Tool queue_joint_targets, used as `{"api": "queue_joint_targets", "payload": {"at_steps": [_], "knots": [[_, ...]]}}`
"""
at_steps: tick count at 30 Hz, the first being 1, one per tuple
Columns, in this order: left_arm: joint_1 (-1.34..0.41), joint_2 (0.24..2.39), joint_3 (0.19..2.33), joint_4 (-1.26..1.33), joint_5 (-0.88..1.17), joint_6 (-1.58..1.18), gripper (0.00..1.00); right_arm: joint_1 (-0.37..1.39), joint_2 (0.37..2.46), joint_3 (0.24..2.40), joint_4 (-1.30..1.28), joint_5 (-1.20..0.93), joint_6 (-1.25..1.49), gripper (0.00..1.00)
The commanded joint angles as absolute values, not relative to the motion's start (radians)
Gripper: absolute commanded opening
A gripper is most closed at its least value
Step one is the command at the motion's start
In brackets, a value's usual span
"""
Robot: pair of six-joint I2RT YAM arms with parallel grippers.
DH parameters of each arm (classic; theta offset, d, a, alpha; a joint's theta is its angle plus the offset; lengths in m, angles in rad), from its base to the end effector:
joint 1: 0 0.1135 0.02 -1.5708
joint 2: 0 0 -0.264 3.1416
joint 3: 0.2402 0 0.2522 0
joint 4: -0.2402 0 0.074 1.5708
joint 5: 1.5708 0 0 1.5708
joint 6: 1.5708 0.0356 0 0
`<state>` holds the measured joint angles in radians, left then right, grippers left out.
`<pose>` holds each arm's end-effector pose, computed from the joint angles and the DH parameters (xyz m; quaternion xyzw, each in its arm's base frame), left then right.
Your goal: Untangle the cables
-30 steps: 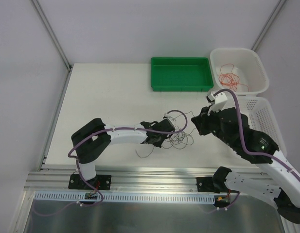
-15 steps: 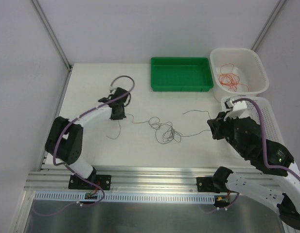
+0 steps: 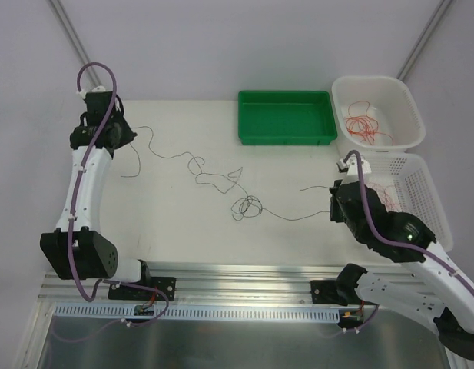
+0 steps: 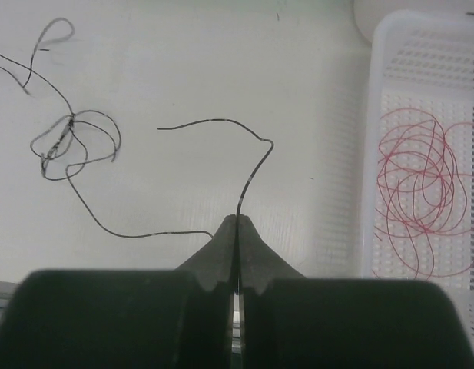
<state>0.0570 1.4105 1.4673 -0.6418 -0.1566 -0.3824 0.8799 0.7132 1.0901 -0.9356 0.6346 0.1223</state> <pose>0.3092 0.0232 0.3876 -0.2275 0.8491 -0.0084 0.4767 0.0883 0.0737 0.3777 -0.1668 0.8280 -0.0181 0.5350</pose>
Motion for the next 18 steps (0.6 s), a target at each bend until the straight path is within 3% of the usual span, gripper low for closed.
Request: {"api": "queue_joint_targets", "payload": {"at_steps": [1,4,6,7,8,11,18], "knots": [[0.075,1.365,1.454,-0.715,-0.123,-0.33,0.0,0.844,0.779,1.049,-0.963,0.647,0.184,0.01],[0.075,1.345,1.379,-0.687,-0.063,-0.325,0.0,0.79,0.874,1.014,-0.94,0.58,0.206,0.02],[0.075,1.327,1.347,-0.669,-0.069,-0.304,0.0,0.764,0.92,0.999,-0.916,0.536,0.21,0.11],[0.074,1.321,1.333,-0.666,-0.068,-0.301,0.0,0.741,0.954,0.985,-0.881,0.481,0.209,0.19],[0.075,1.299,1.325,-0.657,-0.058,-0.298,0.0,0.73,0.975,0.979,-0.861,0.451,0.207,0.37],[0.075,1.258,1.29,-0.628,0.012,-0.295,0.0,0.727,1.041,0.991,-0.787,0.373,0.184,0.58],[0.075,1.226,1.273,-0.609,0.048,-0.281,0.0,0.736,1.173,1.072,-0.499,0.102,0.008,0.76]]}}
